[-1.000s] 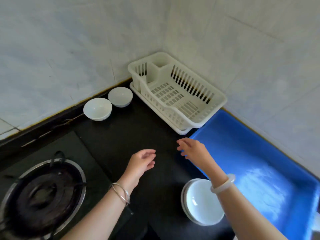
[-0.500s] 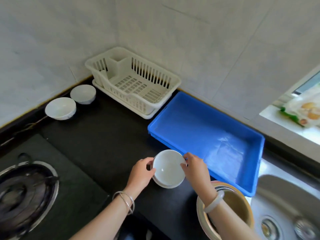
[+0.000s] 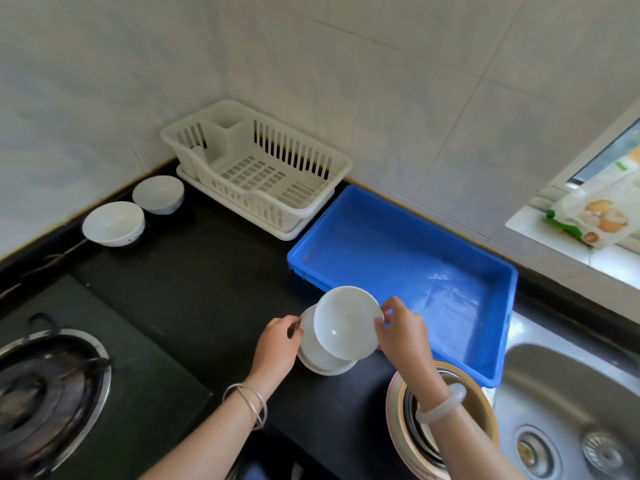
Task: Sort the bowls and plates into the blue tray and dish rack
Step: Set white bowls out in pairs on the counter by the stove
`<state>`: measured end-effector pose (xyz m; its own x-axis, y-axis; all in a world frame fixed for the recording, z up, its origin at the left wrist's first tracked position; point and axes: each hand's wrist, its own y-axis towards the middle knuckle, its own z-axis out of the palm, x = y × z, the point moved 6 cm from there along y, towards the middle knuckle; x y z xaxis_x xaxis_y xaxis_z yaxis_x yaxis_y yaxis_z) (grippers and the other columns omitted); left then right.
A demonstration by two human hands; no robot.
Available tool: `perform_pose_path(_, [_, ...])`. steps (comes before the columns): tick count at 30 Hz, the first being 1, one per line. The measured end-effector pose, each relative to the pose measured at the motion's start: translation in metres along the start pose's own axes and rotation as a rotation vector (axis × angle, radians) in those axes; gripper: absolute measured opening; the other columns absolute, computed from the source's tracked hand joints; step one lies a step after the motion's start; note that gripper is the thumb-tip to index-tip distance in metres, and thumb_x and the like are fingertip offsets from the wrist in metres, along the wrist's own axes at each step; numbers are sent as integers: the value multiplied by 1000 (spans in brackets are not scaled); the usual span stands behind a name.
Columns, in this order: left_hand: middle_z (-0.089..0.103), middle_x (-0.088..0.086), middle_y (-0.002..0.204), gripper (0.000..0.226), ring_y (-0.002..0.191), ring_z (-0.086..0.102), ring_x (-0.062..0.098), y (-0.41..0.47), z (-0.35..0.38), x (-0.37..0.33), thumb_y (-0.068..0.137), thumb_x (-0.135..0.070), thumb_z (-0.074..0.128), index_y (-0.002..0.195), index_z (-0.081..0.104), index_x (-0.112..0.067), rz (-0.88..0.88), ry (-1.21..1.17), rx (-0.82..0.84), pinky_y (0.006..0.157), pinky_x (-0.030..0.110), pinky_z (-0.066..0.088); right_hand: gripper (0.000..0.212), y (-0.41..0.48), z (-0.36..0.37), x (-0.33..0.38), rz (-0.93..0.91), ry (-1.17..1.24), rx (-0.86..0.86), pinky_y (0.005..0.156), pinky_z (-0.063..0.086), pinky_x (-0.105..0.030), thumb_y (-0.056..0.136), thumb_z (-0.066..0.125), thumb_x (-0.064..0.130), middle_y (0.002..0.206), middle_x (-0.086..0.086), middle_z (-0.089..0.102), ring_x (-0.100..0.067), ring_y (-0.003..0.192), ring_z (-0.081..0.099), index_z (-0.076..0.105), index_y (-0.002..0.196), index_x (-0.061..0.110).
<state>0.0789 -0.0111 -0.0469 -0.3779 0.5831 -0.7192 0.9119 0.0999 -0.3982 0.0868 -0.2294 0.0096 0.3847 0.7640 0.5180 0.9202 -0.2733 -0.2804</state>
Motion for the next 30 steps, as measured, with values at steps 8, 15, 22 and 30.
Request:
perform_pose_path(8, [53, -7, 103, 26, 93, 57, 13, -9, 4, -9, 83, -14, 62, 107, 56, -23, -24, 32, -124, 75, 25, 49, 7, -2, -23, -7, 51, 116, -28, 74, 57, -47, 88, 52, 13, 93, -8, 62, -30, 86, 63, 53, 94, 17])
perform_pose_path(15, [61, -3, 104, 21, 90, 56, 11, -2, 0, -18, 83, -8, 61, 97, 58, -23, -92, -42, -133, 68, 21, 43, 20, -2, -23, -15, 97, 153, 25, 64, 59, -33, 89, 51, 11, 95, -8, 70, -22, 66, 69, 61, 105, 17])
perform_pose_path(22, [61, -6, 97, 22, 89, 61, 14, 5, -31, -20, 81, -7, 63, 90, 60, -26, -120, -296, -119, 72, 35, 58, 24, 2, -40, 2, 97, 395, -3, 50, 56, -19, 84, 54, 6, 74, 8, 70, -11, 51, 69, 65, 99, 21])
perform_pose_path(30, [59, -8, 89, 30, 79, 58, 8, 20, -106, 0, 82, 1, 60, 79, 58, -29, -146, -570, -249, 52, 25, 51, 32, 24, -44, 75, -36, 496, 60, 50, 55, -19, 83, 52, 1, 82, -3, 72, -14, 57, 71, 70, 93, 26])
